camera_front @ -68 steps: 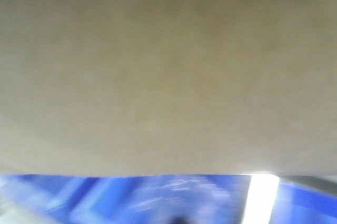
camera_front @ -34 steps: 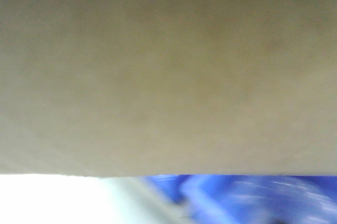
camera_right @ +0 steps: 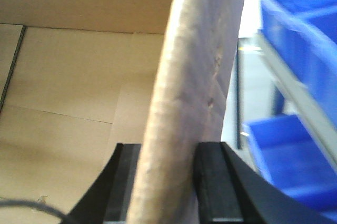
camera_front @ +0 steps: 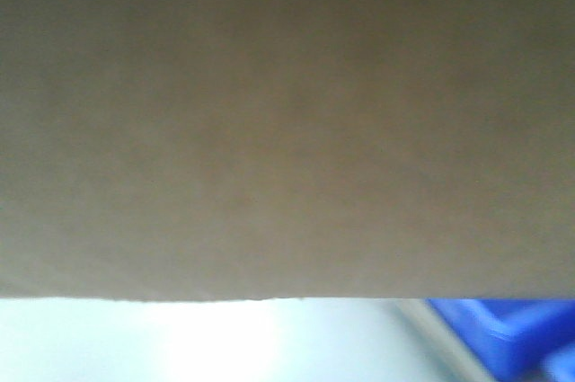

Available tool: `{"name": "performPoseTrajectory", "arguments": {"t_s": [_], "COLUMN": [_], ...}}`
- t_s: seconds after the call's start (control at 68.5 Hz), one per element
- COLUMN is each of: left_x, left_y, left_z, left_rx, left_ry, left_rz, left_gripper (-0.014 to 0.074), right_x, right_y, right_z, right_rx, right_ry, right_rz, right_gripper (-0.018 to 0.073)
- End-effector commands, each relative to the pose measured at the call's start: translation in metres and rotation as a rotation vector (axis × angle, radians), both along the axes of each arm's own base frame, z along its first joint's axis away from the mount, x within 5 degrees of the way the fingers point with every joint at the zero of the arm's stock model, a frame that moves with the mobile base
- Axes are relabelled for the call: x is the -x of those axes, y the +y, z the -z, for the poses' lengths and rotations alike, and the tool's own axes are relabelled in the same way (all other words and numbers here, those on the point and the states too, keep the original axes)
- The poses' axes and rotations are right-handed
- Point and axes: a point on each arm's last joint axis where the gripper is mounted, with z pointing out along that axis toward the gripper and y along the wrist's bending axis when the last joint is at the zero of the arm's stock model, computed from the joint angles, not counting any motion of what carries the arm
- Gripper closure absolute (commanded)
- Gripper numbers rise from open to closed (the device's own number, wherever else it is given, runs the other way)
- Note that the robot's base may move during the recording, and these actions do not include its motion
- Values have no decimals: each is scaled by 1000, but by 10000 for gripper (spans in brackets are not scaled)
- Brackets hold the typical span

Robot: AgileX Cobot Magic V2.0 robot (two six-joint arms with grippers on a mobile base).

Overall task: Grab box from left shelf to table start
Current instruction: 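Hold the box with both grippers while the base drives to the table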

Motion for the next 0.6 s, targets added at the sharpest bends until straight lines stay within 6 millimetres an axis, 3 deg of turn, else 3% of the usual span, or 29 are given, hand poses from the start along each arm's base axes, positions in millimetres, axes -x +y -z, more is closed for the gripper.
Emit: {"name": "performPoseTrajectory", "arguments": {"t_s": [0.0, 0.584], "left_x": [4, 4], "left_y": [0, 0], "left_z": [-29, -29], "left_rx": [116, 116], "left_ry": [-222, -222], "left_rz": [9, 9], "left_gripper": [689, 689], "right_x": [-3, -3], "right_y": [-6, -6], "right_z": [-18, -18], "right_rx": [23, 23], "right_ry": [-134, -134], "right_rz": [75, 75], "right_gripper": [500, 500]}}
